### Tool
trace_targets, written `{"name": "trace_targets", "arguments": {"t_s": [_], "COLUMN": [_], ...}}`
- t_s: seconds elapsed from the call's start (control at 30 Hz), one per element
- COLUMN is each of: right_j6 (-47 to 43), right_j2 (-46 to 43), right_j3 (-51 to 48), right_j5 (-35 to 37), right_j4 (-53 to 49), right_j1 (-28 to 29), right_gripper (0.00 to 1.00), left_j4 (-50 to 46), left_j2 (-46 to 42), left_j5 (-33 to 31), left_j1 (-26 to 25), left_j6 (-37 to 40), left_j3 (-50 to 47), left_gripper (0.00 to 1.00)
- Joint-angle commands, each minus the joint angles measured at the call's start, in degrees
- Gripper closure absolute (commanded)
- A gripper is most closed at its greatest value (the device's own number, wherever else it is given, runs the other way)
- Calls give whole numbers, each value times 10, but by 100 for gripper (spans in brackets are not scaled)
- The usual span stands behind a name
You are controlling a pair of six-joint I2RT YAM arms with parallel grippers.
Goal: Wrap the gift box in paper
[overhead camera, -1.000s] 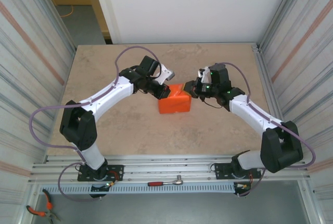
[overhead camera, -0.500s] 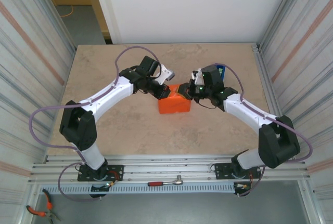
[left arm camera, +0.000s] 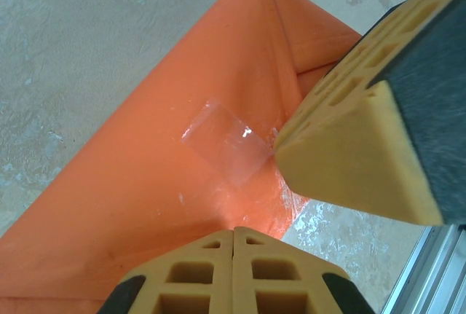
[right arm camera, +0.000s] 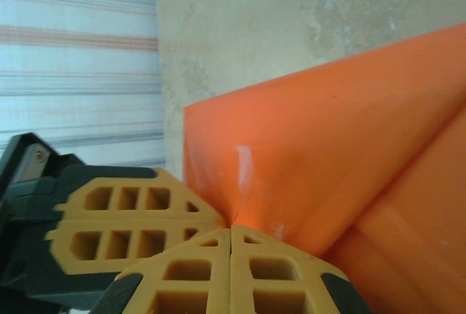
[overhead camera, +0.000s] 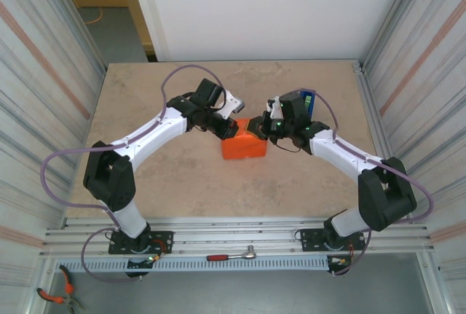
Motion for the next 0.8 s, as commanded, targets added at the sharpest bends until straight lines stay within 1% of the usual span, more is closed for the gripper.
{"name": "trace_targets", "arguments": {"t_s": [0.0, 0.2, 0.37, 0.67, 0.77], "right_j6": [-40, -104, -155, -172, -170], "right_j2": [11, 18, 42, 65, 65], "right_j3": [27, 68, 105, 113, 105], "right_j5": [24, 66, 110, 143, 143], "right_j4": [-60, -150, -225, -272, -271], "right_j1": [7, 20, 41, 56, 55], "right_gripper": [100, 100, 100, 100, 100], "left_j4": [-41, -40, -39, -41, -45], "left_j2": [26, 26, 25, 21, 14], "left_j5": [-33, -33, -32, -25, -1], "left_j1": [-9, -9, -9, -9, 1], "left_j6": [12, 12, 11, 8, -5], "left_j3": [-32, -33, -34, -24, -4], "left_gripper": [100, 100, 100, 100, 100]}}
